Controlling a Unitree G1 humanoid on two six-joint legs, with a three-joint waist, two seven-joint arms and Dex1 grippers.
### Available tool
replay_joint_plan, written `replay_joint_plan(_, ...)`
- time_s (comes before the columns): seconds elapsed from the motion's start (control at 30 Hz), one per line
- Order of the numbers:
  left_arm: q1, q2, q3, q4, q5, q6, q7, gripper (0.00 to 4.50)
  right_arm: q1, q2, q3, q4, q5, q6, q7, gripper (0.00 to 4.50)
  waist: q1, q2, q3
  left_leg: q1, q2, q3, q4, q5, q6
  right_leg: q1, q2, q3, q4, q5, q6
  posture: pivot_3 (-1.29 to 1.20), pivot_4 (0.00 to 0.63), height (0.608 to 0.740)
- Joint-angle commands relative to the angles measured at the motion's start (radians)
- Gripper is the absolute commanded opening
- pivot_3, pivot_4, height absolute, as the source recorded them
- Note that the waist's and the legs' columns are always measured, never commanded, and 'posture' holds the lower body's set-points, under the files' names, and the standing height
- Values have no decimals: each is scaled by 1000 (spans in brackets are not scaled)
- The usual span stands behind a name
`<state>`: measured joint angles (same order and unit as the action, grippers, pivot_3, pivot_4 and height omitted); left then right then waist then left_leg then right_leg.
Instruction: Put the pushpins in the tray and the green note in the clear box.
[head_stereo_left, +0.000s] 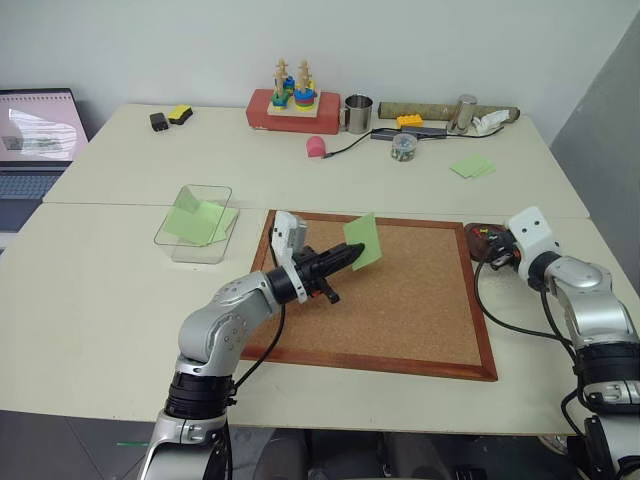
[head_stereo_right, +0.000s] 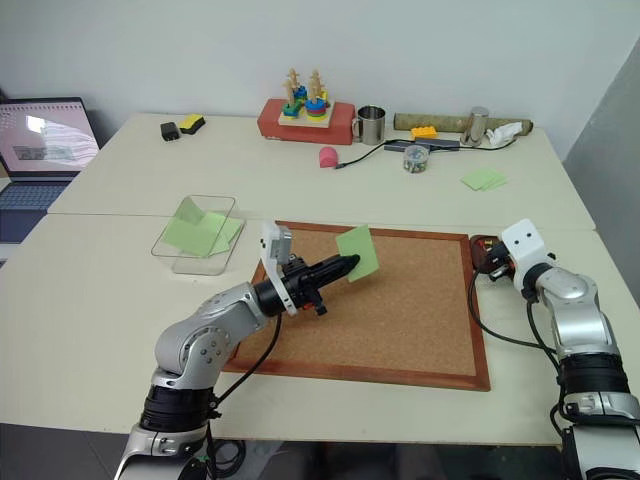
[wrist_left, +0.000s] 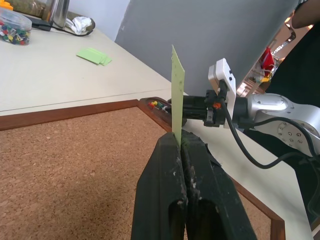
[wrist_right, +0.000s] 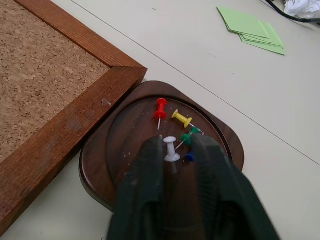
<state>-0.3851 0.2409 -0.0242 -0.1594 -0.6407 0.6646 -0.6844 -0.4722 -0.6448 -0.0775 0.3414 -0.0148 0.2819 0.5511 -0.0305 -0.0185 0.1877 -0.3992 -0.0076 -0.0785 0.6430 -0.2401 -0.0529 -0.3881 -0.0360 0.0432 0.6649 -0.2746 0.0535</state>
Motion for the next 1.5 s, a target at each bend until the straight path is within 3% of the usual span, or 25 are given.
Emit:
replay_joint_plan(0.03,-1,2,-10,-38,5,-19,-3,0,-17,-1,-21,-31,16,6,-12,1967,0,0,0,0,0,0,0,0,0,0,0,0,0,0,0,0,150,740)
replay_joint_plan(0.23,2,17,-3,-54,11,-23,-2,0,-18,-18,-40,-130,37,44,3,3151,0,0,0,0,0,0,0,0,0,0,0,0,0,0,0,0,150,740)
replay_joint_plan(0.33,11,50,52,-94,-6,-15,23,0,-10,-48,-52,-262,102,95,86,3787,-2,0,0,0,0,0,0,0,0,0,0,0,0,0,0,0,150,740)
replay_joint_plan(0.5,34,124,187,-140,-34,0,87,0,-5,-91,-20,-528,290,175,296,3787,-2,0,0,0,1,-1,0,0,0,0,1,-1,0,0,0,0,150,740)
replay_joint_plan(0.73,23,246,381,-105,34,-56,215,0,-181,-41,33,-732,568,467,354,3787,0,0,0,0,1,-2,1,0,0,0,1,-1,0,0,0,0,150,740)
replay_joint_plan(0.97,4,336,399,25,226,-152,346,0,-295,11,163,-705,547,489,351,3787,4,0,0,0,1,-2,0,0,0,0,0,-2,0,0,0,0,150,740)
replay_joint_plan(1.23,-40,321,392,177,321,-180,438,0,-306,36,199,-670,516,464,350,3787,4,-1,0,-1,1,-3,0,0,0,-1,0,-3,0,0,0,0,150,740)
replay_joint_plan(1.27,-43,319,392,180,319,-178,437,389,-305,39,197,-671,518,468,345,3806,3,-1,0,-1,1,-3,0,0,0,-1,0,-3,0,0,0,0,150,740)
replay_joint_plan(1.5,-46,323,372,166,306,-160,401,1624,-298,45,191,-679,522,480,327,3806,2,-1,0,-1,1,-3,0,0,0,-1,-1,-3,0,0,0,0,150,740)
